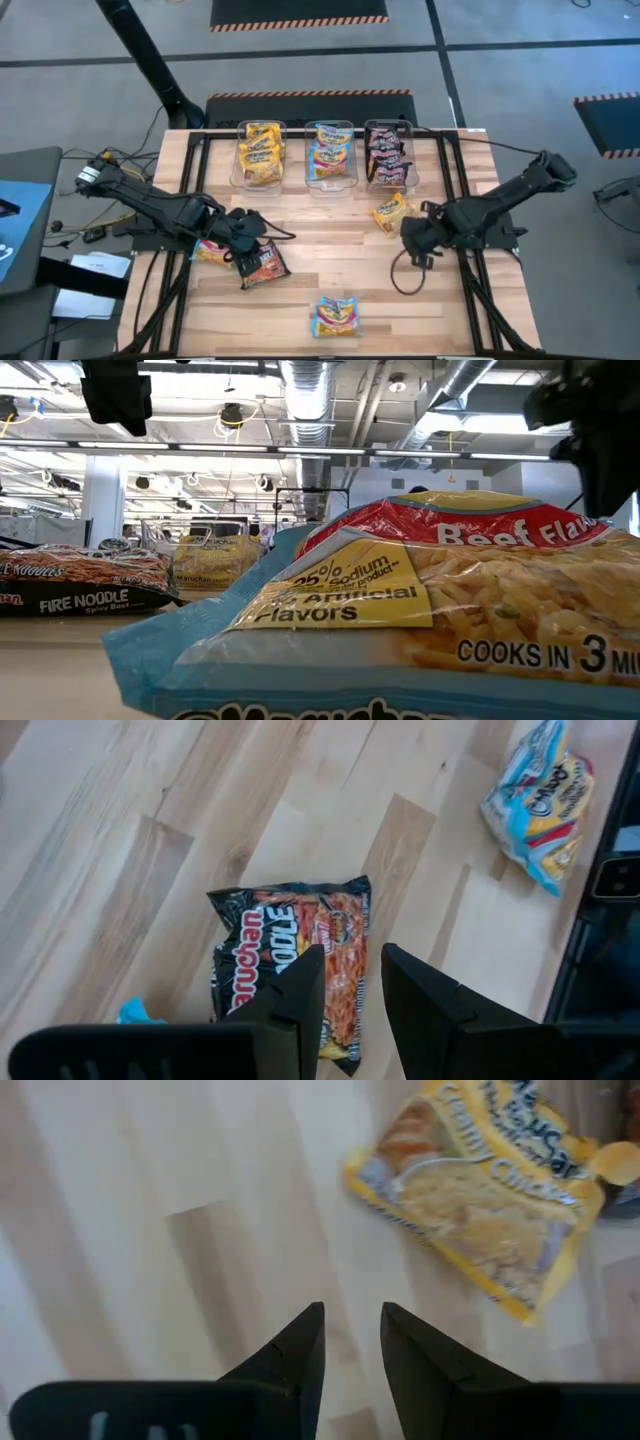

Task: Sort Maruchan noodles
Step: Put the yellow noodle pack into the left transparent bin

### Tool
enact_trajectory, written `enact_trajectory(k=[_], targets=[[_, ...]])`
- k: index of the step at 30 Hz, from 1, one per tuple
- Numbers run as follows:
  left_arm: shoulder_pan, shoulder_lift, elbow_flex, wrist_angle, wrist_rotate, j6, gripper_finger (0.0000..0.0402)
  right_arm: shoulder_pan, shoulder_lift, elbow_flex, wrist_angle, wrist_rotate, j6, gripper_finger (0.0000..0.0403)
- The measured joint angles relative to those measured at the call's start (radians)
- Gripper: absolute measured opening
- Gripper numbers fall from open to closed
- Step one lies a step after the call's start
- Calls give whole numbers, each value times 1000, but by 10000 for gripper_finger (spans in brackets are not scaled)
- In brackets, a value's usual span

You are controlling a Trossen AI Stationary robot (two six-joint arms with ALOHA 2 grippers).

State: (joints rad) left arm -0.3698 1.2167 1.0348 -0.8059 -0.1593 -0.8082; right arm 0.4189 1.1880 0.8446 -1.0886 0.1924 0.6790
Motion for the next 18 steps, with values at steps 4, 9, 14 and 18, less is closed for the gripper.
enact_trajectory(k=[4,9,14,18], targets=[[0,1,0,-1,-6,0,88,-106,6,-6,0,0,-101,136],[0,1,0,-1,-6,0,88,-241,42,-6,44,-3,-254,161],[0,1,0,-1,-6,0,88,-346,100,-6,93,-3,-399,177],[0,1,0,-1,-6,0,88,-393,165,-6,110,-6,-466,178]])
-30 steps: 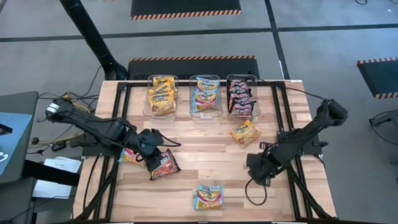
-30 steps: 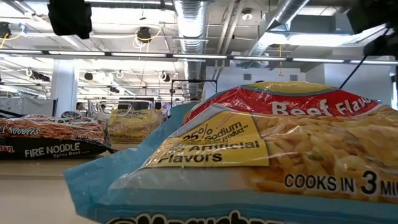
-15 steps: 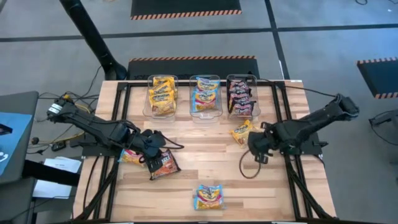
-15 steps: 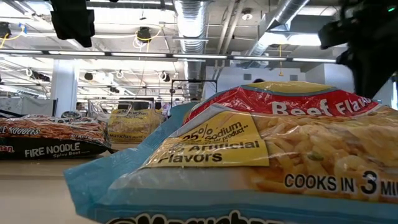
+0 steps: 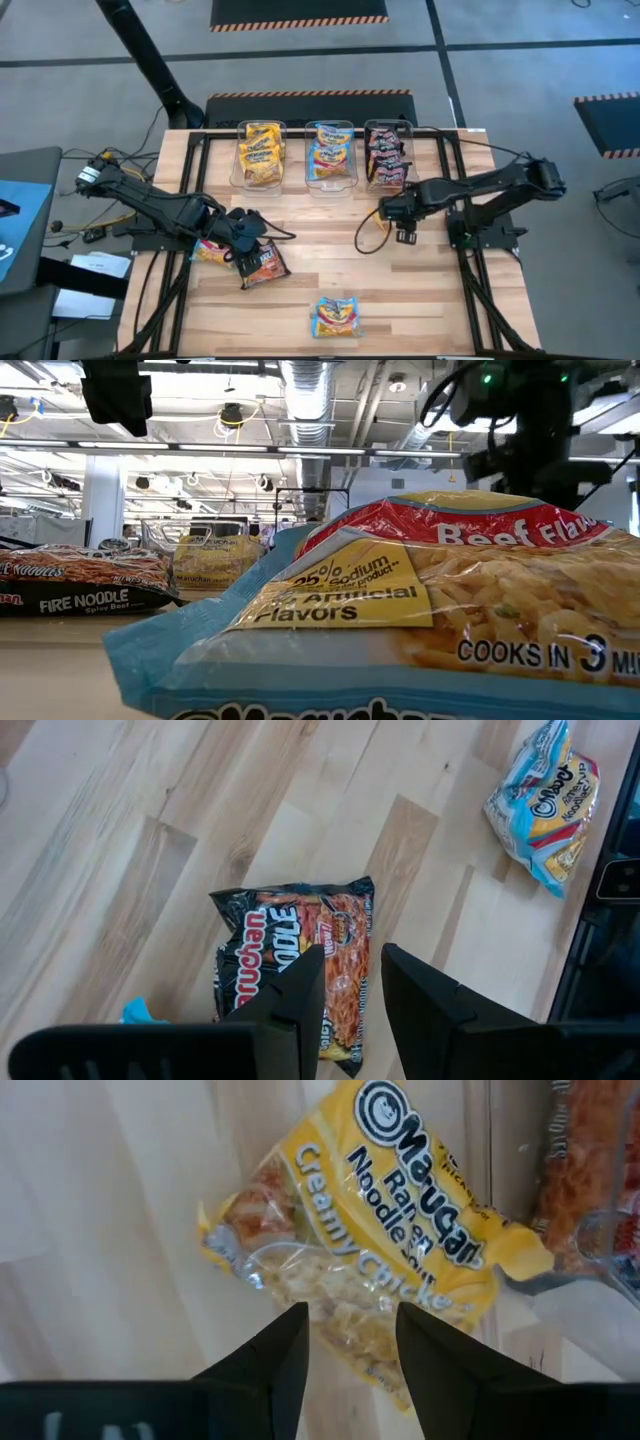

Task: Sort Maruchan noodles
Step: Put the yellow noodle pack into the left transparent bin

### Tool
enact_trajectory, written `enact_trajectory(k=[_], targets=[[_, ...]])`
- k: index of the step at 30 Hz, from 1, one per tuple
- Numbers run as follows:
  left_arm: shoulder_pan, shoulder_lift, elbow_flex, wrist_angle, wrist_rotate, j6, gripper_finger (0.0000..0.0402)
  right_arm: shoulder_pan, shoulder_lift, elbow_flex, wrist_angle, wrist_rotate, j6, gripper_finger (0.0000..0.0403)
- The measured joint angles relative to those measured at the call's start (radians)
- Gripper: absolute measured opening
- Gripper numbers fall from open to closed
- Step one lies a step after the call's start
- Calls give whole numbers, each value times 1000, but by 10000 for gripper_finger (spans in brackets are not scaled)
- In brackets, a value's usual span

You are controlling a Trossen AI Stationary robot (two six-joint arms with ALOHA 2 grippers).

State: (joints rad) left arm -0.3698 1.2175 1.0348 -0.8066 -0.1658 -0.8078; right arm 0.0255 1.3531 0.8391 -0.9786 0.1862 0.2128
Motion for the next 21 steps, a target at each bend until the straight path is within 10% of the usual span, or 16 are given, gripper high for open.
enact_trajectory(k=[14,21], targets=[[0,0,0,0,0,0,88,-56,220,6,66,-5,-83,172],[0,0,0,0,0,0,88,-40,248,16,65,-20,-47,102]])
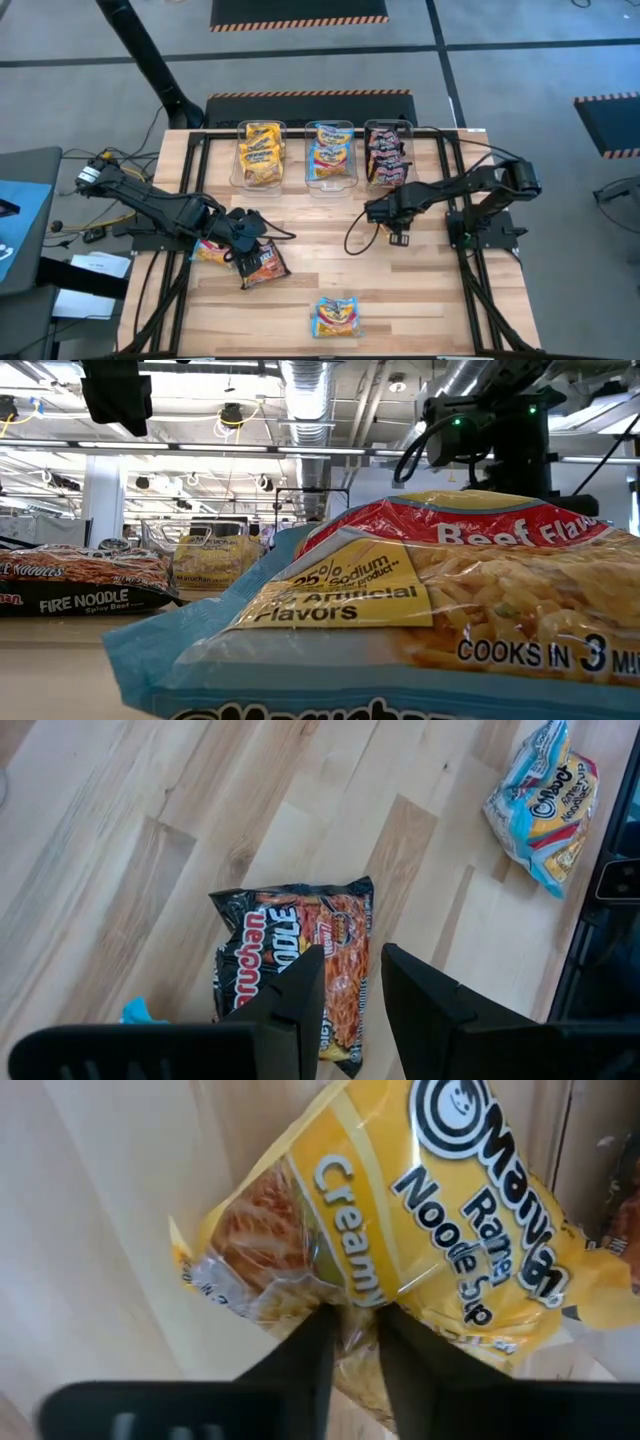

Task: Sort Maruchan noodles
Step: Put the yellow noodle pack into the left transparent bin

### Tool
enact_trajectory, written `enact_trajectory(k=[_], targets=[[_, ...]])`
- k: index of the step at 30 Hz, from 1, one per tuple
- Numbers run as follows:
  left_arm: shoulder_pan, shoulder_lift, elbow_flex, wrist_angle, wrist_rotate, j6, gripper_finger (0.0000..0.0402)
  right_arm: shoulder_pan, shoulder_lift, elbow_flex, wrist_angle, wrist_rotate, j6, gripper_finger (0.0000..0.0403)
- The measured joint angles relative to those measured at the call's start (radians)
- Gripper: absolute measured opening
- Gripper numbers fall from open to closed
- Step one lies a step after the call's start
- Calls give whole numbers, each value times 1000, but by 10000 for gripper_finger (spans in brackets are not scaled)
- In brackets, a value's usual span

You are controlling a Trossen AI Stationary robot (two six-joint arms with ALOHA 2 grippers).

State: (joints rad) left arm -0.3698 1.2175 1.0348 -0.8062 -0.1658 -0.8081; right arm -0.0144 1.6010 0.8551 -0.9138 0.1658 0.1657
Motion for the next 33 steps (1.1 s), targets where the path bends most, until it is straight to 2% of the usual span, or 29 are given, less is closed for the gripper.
enact_trajectory(k=[6,15,23,33], targets=[[0,0,0,0,0,0,88,7,-6,14,-2,-7,45,14],[3,0,0,0,2,0,88,54,-41,16,-10,-6,125,4],[22,0,0,-19,2,-2,88,190,-107,87,-16,-29,211,1],[38,0,0,-22,1,30,90,343,-104,200,-18,84,262,1]])
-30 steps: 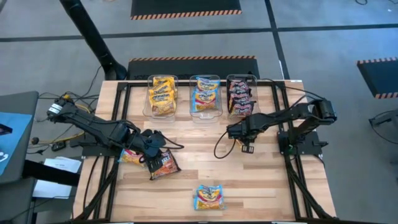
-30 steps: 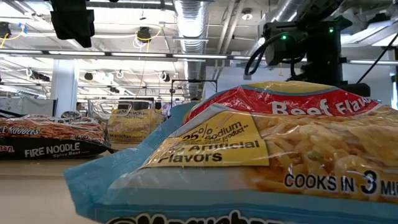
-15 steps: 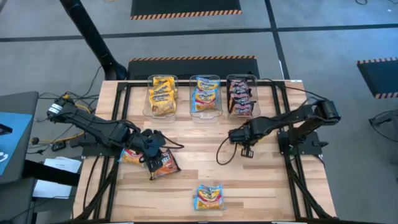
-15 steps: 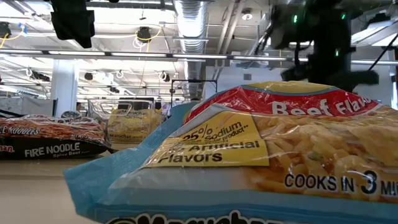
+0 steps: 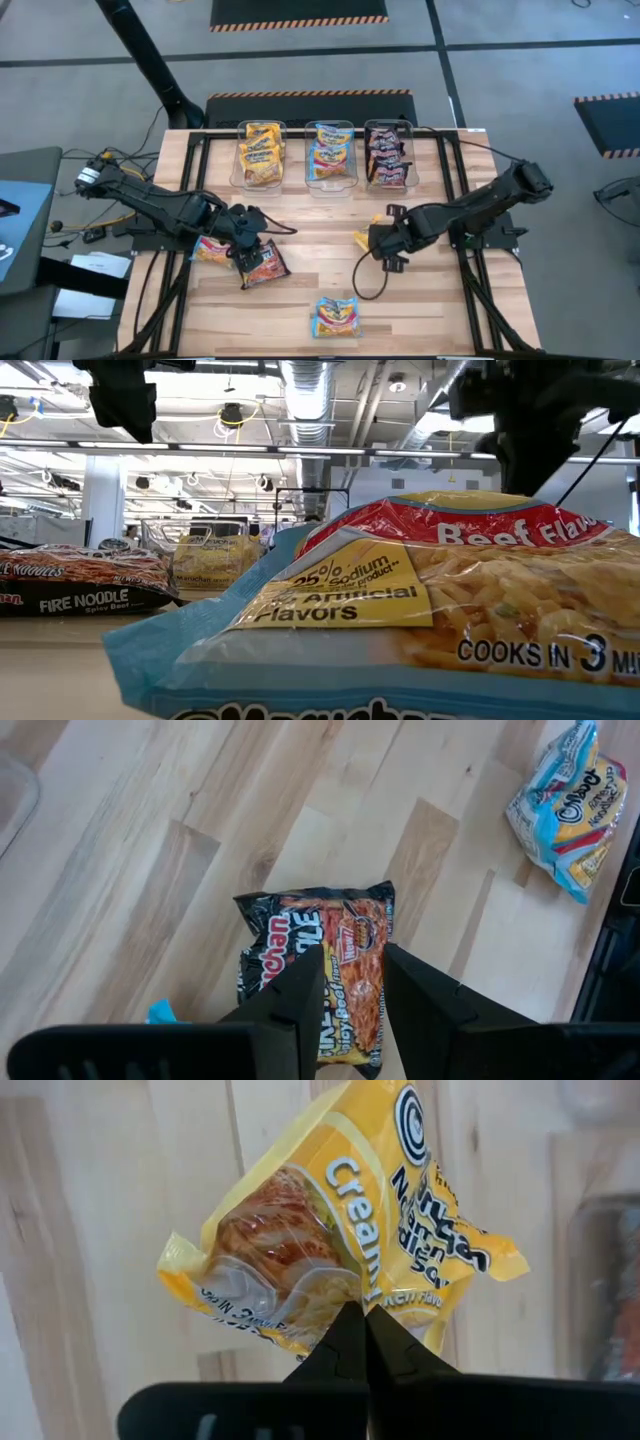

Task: Sort Maruchan noodles
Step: Put the yellow noodle pack into the left transparent bin

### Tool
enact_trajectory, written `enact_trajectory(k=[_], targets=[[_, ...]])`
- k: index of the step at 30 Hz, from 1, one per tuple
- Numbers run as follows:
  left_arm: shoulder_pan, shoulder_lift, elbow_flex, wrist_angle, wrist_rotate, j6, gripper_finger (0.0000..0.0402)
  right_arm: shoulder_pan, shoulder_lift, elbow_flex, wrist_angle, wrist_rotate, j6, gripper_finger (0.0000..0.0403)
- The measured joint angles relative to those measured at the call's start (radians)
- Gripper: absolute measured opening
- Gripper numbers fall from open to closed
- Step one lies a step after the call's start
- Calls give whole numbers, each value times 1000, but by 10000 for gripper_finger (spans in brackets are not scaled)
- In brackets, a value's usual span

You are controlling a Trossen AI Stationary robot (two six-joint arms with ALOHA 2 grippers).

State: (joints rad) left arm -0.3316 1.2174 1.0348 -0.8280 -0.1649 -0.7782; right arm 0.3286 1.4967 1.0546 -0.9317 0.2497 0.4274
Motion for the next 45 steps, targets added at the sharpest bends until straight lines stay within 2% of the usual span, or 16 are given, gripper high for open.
enact_trajectory(k=[6,15,19,24,30,39,45], targets=[[46,0,0,-12,1,-52,114,59,0,41,9,102,10,0],[209,0,0,37,10,-171,135,98,-1,55,118,186,-82,0],[273,0,0,108,75,-100,135,96,-1,55,167,199,-111,0],[323,0,0,100,150,10,135,96,-2,56,212,207,-156,0],[352,8,0,102,162,61,149,94,-2,56,220,233,-183,0],[416,80,0,101,231,13,168,87,-2,57,224,238,-201,0],[423,128,-1,163,369,-7,169,88,-2,57,233,245,-200,0]])
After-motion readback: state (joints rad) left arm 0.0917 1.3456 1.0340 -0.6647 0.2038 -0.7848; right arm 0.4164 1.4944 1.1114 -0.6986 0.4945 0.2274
